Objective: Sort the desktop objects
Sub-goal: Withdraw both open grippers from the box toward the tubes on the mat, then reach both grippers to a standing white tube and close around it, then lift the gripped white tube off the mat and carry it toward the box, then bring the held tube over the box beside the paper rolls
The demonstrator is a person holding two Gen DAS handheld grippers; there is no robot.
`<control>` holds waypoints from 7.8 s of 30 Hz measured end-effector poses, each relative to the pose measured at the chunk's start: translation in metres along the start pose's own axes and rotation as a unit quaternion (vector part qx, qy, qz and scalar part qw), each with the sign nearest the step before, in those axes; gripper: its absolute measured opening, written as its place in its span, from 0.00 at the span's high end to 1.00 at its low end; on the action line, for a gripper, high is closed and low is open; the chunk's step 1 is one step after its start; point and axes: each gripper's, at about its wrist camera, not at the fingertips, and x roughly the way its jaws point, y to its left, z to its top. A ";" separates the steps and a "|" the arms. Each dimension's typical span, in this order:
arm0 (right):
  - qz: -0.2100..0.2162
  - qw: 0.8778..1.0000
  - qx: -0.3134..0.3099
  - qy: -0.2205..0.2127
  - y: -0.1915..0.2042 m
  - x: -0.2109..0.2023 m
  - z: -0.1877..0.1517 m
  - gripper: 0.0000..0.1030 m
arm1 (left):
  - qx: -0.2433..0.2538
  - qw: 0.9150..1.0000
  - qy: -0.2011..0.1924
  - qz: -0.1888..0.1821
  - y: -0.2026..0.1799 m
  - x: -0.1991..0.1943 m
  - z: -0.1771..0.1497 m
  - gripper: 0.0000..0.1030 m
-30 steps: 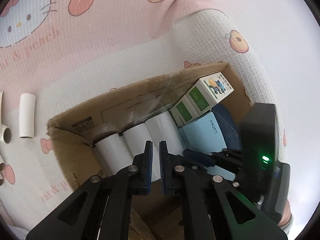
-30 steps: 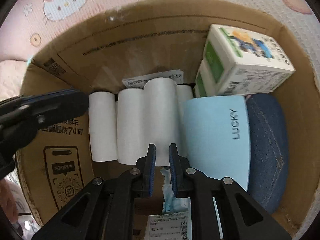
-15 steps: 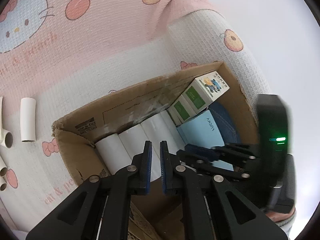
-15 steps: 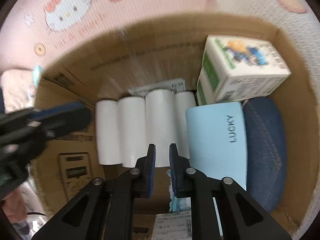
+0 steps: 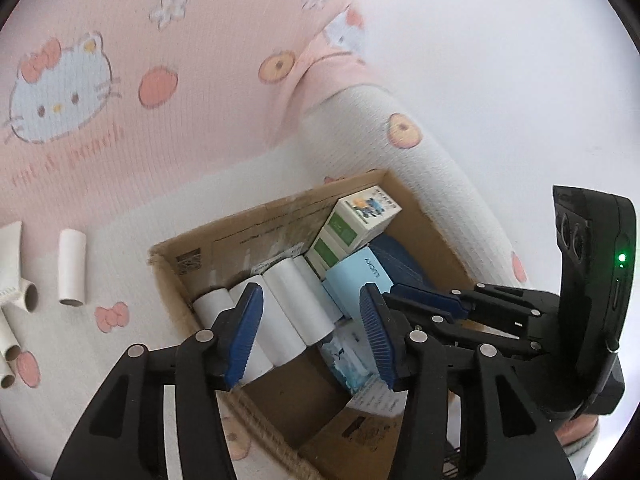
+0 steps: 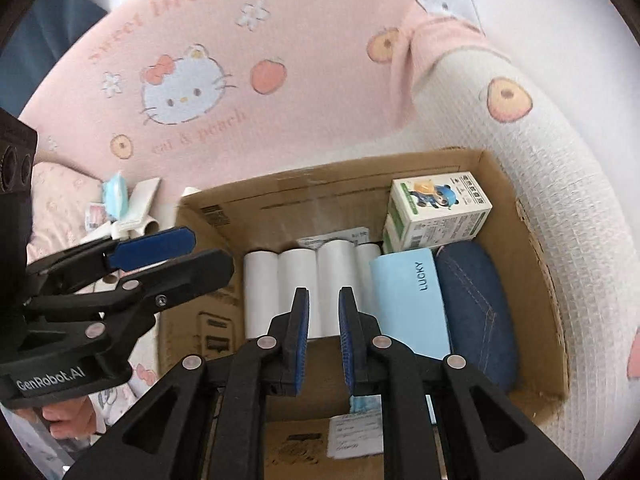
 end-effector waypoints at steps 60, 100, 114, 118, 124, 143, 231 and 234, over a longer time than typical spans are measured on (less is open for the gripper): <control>0.117 0.977 -0.168 -0.059 0.330 0.129 -0.042 0.32 | -0.287 0.943 -0.132 0.106 0.367 -0.140 -0.158 0.37; 0.147 0.967 -0.206 0.009 0.406 0.255 -0.022 0.36 | -0.489 0.867 -0.081 0.055 0.456 -0.083 -0.182 0.57; 0.166 0.960 -0.225 0.021 0.407 0.249 -0.032 0.60 | -0.481 0.873 -0.065 0.045 0.446 -0.082 -0.181 0.58; 0.158 0.964 -0.214 0.017 0.394 0.225 -0.041 0.60 | -0.466 0.882 -0.061 0.018 0.427 -0.089 -0.187 0.58; 0.153 0.970 -0.190 0.011 0.370 0.185 -0.052 0.60 | -0.369 0.924 -0.083 0.054 0.362 -0.104 -0.181 0.58; 0.117 0.989 -0.054 0.071 0.261 0.171 -0.093 0.60 | -0.287 0.958 0.020 -0.010 0.288 -0.027 -0.187 0.58; 0.158 0.979 0.044 -0.121 0.061 -0.074 0.025 0.60 | 0.014 0.999 -0.019 -0.029 -0.028 -0.085 0.042 0.62; 0.157 0.982 0.052 -0.095 0.046 -0.056 0.020 0.60 | -0.017 0.999 0.027 -0.026 -0.028 -0.059 0.043 0.62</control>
